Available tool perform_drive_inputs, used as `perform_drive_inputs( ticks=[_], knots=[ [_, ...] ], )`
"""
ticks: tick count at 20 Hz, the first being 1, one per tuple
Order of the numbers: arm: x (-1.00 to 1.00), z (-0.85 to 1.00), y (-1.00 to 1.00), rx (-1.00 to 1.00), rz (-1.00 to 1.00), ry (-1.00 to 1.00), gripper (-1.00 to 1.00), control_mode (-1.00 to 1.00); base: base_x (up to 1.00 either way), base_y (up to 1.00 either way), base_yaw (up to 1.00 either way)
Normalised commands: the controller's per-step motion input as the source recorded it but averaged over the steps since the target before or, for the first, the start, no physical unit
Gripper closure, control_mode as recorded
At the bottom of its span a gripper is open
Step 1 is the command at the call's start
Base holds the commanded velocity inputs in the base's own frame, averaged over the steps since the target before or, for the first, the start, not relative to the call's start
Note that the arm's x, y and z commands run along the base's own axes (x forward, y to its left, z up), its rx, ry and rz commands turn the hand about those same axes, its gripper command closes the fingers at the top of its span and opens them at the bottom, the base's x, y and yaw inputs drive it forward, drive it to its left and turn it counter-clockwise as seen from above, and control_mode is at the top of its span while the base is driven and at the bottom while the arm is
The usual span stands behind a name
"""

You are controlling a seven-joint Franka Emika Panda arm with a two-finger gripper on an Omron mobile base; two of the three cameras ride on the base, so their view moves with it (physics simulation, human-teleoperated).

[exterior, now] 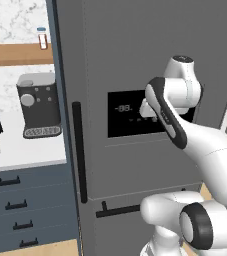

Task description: Grab a lemon wedge from the fridge and one ice cube from the ice bowl, and put them in the glass of lemonade.

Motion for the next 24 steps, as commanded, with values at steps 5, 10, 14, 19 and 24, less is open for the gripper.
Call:
perform_drive_inputs(
  ticks=[5,10,14,19,24],
  knots=[
    [-0.20,-0.03,0.00,0.00,0.00,0.00,-1.00,-1.00,0.00,0.00,0.00],
    [-0.58,-0.30,0.00,0.03,-0.01,0.06,-1.00,-1.00,0.00,0.00,0.00],
    [-0.67,-0.36,0.01,0.02,-0.03,-0.12,-1.00,-1.00,0.00,0.00,0.00],
    [-0.45,-0.45,0.00,0.06,-0.01,-0.04,-1.00,-1.00,0.00,0.00,0.00],
    [-0.19,-0.18,0.01,0.02,0.00,0.00,-1.00,-1.00,0.00,0.00,0.00]
  ],
)
